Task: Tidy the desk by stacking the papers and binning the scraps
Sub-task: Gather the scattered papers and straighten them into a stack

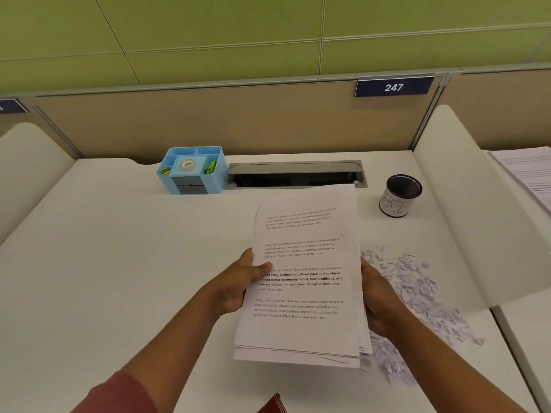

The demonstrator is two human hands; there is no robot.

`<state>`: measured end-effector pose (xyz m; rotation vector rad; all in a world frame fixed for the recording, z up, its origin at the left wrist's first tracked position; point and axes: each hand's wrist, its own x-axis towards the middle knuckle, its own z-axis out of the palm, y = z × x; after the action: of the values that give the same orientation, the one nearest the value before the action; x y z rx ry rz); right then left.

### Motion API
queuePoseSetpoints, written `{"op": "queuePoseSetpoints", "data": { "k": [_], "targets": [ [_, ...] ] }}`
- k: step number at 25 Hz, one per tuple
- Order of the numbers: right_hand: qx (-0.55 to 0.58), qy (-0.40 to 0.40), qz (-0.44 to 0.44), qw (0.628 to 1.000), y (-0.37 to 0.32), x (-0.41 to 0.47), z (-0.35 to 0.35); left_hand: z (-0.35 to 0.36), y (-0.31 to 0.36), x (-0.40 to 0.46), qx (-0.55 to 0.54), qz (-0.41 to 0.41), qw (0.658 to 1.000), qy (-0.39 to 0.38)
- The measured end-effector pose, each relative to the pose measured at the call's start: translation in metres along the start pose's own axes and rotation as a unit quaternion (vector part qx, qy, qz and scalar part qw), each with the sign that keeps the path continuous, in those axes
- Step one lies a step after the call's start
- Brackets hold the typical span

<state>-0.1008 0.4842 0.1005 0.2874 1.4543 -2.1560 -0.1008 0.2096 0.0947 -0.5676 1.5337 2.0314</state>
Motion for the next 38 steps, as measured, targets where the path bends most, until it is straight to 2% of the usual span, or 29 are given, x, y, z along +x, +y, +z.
{"op": "queuePoseSetpoints", "data": {
  "k": [4, 8, 10, 12, 15, 18, 19, 22, 25, 28, 32, 34, 36, 38],
  "targets": [
    [-0.009, -0.012, -0.005, 1.000, -0.007, -0.007, 0.007, -0.003, -0.008, -0.006, -0.058, 0.007, 0.998, 0.011],
    [0.003, -0.026, 0.012, 1.000, -0.016, -0.012, 0.013, -0.014, -0.013, -0.022, -0.088, 0.001, 0.992, -0.090],
    [0.019, -0.055, 0.044, 0.997, -0.022, -0.013, 0.019, -0.021, -0.018, -0.026, -0.095, 0.018, 0.991, -0.097],
    [0.077, -0.083, 0.080, 0.990, -0.020, -0.014, 0.022, -0.024, -0.020, -0.028, -0.109, 0.049, 0.991, -0.065],
    [0.223, -0.127, 0.083, 0.963, -0.008, -0.015, 0.022, -0.015, -0.020, -0.030, -0.123, 0.116, 0.985, 0.022],
    [0.274, -0.141, 0.070, 0.949, 0.017, -0.012, 0.053, -0.030, -0.011, -0.024, -0.176, 0.193, 0.961, 0.088],
    [0.251, -0.130, 0.062, 0.957, 0.028, 0.000, 0.087, -0.056, -0.001, -0.021, -0.195, 0.208, 0.953, 0.105],
    [0.166, -0.037, -0.011, 0.985, 0.038, 0.004, 0.118, -0.042, -0.002, -0.018, -0.185, 0.239, 0.939, 0.163],
    [0.155, 0.057, -0.033, 0.986, 0.040, 0.016, 0.132, -0.033, -0.003, -0.024, -0.185, 0.242, 0.933, 0.193],
    [0.122, 0.115, -0.033, 0.985, 0.044, 0.036, 0.144, -0.061, 0.006, -0.023, -0.189, 0.233, 0.941, 0.156],
    [0.066, 0.118, -0.073, 0.988, 0.039, 0.054, 0.138, -0.133, 0.023, -0.010, -0.229, 0.197, 0.944, 0.130],
    [0.035, 0.093, -0.094, 0.991, 0.034, 0.057, 0.129, -0.180, 0.032, -0.006, -0.194, 0.184, 0.956, 0.117],
    [-0.022, 0.079, -0.112, 0.990, 0.034, 0.061, 0.121, -0.212, 0.039, -0.005, -0.042, 0.178, 0.977, 0.108],
    [-0.100, 0.101, -0.126, 0.982, 0.039, 0.067, 0.117, -0.226, 0.040, -0.001, 0.123, 0.176, 0.970, 0.114]
  ]
}}
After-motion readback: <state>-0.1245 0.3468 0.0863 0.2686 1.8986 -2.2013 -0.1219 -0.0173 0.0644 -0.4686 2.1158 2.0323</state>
